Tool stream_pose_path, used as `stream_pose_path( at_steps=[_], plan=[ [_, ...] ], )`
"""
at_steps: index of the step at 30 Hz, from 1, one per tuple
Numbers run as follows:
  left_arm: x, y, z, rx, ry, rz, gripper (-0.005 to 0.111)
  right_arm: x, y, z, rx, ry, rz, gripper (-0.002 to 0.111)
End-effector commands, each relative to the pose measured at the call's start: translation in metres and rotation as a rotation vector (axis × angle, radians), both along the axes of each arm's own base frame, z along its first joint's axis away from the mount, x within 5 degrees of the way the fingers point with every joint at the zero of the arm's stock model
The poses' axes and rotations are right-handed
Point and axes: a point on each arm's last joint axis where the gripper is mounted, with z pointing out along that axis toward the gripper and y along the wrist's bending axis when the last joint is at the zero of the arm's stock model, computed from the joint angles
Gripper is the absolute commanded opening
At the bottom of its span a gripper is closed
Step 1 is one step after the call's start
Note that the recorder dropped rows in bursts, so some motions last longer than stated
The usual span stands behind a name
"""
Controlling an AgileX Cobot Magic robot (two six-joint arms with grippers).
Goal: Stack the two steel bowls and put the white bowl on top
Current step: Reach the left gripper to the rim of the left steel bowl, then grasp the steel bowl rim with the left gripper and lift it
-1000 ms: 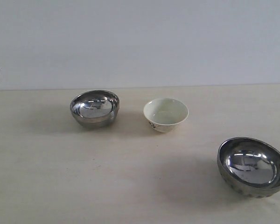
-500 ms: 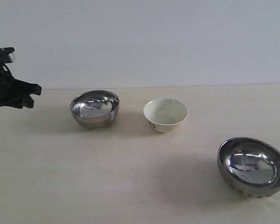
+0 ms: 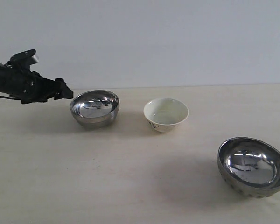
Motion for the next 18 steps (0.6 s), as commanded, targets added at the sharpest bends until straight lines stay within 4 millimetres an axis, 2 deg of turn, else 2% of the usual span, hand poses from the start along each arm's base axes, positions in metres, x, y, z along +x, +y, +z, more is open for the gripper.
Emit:
stream_pose_path(
  at_steps=[1,4,11,12,16,18],
  plan=[
    [0.005,-0.034,-0.005,0.013,-0.023,-0.073,0.082,0.000,0.000,0.001,0.000,-0.016,0.002,0.000],
    [0.007,-0.056,-0.021,0.064,-0.034,-0.092,0.082,0.000,0.000,0.001,0.000,-0.016,0.002,0.000],
    [0.008,-0.057,-0.048,0.085,0.001,-0.076,0.082,0.000,0.000,0.001,0.000,-0.016,0.002,0.000],
    [0.008,-0.057,-0.049,0.085,0.004,-0.076,0.078,0.000,0.000,0.001,0.000,-0.016,0.002,0.000],
    [0.010,-0.056,-0.048,0.092,-0.008,-0.058,0.045,0.000,0.000,0.001,0.000,-0.016,0.002,0.000],
    [0.009,-0.057,-0.049,0.085,0.001,-0.069,0.012,0.000,0.000,0.001,0.000,-0.016,0.002,0.000]
  ],
)
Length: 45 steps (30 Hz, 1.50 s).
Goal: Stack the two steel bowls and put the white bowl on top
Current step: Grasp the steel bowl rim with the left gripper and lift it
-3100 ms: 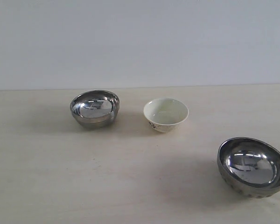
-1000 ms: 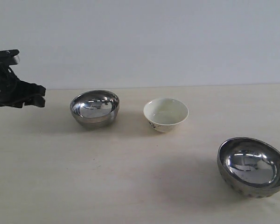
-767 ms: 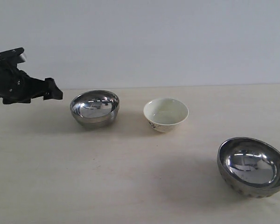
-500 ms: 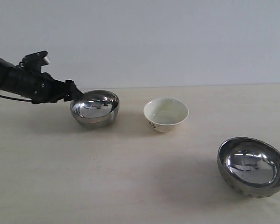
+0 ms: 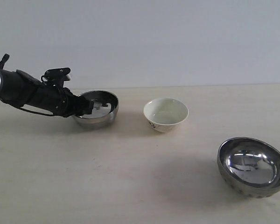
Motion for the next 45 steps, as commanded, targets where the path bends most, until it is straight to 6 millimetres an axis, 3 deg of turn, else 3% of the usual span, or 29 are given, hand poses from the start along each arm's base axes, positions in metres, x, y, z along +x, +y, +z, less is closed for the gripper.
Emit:
stream_pose_path(
  at_steps=[1,10,17,22,34,37,45],
  plan=[
    [0.000,-0.003,0.002,0.002,-0.005,-0.021,0.004,0.000,0.000,0.001,0.000,-0.016,0.002,0.000],
    [-0.002,-0.006,0.009,-0.032,0.010,-0.033,0.004,0.000,0.000,0.001,0.000,-0.016,0.002,0.000],
    [-0.009,-0.009,0.046,-0.060,-0.032,-0.068,0.004,0.000,0.000,0.001,0.000,-0.016,0.002,0.000],
    [-0.024,-0.007,0.070,-0.062,-0.057,-0.069,0.004,0.000,0.000,0.001,0.000,-0.016,0.002,0.000],
    [-0.075,-0.007,0.086,-0.148,0.029,-0.061,0.004,0.000,0.000,0.001,0.000,-0.016,0.002,0.000],
    [-0.089,-0.018,0.083,-0.193,0.077,-0.087,0.004,0.000,0.000,0.001,0.000,-0.016,0.002,0.000],
    [-0.120,-0.079,0.071,-0.149,0.099,-0.215,0.004,0.000,0.000,0.001,0.000,-0.016,0.002,0.000]
  ],
)
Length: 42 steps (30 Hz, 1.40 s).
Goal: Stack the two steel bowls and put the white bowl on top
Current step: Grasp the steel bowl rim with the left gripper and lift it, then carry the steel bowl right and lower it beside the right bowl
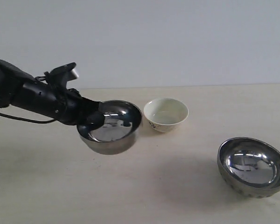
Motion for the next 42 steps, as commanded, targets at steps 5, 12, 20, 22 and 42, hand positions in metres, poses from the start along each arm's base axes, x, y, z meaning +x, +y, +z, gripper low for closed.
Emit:
stream_pose_path(
  at_steps=[5,12,20,22,42],
  plan=[
    [-0.028,-0.064,0.000,0.015,-0.038,-0.124,0.004,0.000,0.000,0.001,0.000,-0.016,0.002,0.000],
    [-0.038,-0.085,-0.001,0.034,-0.069,-0.155,0.004,0.000,0.000,0.001,-0.001,-0.013,0.002,0.000],
    [-0.041,-0.095,-0.019,0.067,-0.054,-0.156,0.004,0.000,0.000,0.001,-0.001,-0.013,0.002,0.000],
    [-0.039,-0.095,-0.027,0.068,-0.036,-0.129,0.004,0.000,0.000,0.001,-0.001,-0.013,0.002,0.000],
    [-0.037,-0.108,-0.051,-0.077,0.009,-0.103,0.004,0.000,0.000,0.001,-0.001,-0.013,0.002,0.000]
  ],
)
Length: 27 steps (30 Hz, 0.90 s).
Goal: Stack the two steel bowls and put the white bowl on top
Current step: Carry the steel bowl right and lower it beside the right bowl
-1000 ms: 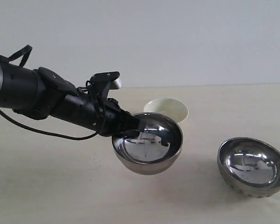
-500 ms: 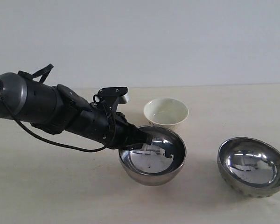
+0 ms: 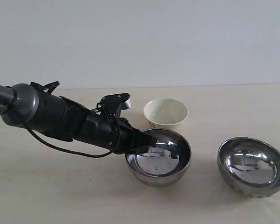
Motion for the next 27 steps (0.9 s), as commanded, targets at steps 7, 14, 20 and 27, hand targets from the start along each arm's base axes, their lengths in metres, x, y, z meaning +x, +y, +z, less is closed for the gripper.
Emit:
stream_pose_path(
  at_steps=[7,14,20,27],
  plan=[
    [-0.004,-0.010,-0.004,-0.097,0.027,-0.046,0.004,0.000,0.000,0.001,-0.001,-0.013,0.002,0.000],
    [-0.009,-0.013,-0.020,-0.121,0.082,-0.093,0.004,0.000,0.000,0.001,-0.001,-0.013,0.002,0.000],
    [-0.008,-0.013,-0.020,-0.101,0.060,-0.103,0.004,0.000,0.000,0.001,0.000,-0.016,0.002,0.000],
    [-0.007,-0.011,-0.021,-0.033,-0.026,-0.177,0.004,0.000,0.000,0.001,0.000,-0.016,0.002,0.000]
  ],
)
